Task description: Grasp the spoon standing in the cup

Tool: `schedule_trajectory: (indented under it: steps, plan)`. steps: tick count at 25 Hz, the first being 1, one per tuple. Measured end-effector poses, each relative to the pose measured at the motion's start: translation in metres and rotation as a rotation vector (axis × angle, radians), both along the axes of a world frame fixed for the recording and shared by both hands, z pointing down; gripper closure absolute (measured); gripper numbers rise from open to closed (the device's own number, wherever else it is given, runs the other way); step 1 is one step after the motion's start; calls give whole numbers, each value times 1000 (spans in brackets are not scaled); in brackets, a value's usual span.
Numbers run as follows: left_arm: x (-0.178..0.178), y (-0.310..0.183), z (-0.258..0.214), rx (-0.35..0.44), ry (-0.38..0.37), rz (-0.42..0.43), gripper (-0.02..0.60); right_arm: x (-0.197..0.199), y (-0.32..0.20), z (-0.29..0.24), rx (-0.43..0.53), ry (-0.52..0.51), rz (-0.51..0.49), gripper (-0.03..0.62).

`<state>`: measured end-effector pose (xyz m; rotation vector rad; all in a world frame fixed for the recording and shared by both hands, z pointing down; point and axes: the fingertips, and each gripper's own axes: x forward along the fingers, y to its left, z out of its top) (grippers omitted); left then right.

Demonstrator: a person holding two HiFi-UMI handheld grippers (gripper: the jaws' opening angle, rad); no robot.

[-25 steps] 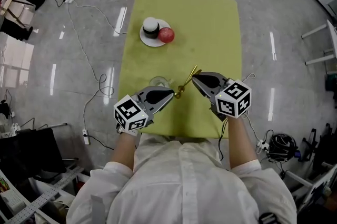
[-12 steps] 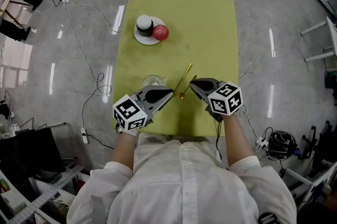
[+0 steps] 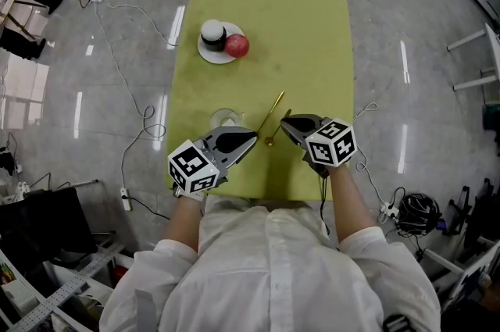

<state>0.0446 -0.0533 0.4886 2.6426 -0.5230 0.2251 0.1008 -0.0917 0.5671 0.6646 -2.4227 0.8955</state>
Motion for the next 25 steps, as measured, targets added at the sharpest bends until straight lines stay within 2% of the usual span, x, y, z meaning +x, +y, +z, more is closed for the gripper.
schedule_trajectory:
  steps: [10,17,18,20,25]
  plan:
    - [3,3,1,0,-1,10,577,6,-3,6,52,119,-18,582]
    - [5,4,0,2,0,17,577,16,-6,16,23,184,5,572]
    - [5,4,1,1,0,17,577,19,-8,19,17,202,12,563]
    - [5,4,2,1,-2,18,577,24,-10,23,8,236,22,502]
    - [6,4,1,3,-2,17,577,32,-12,26,-12,275,43,499]
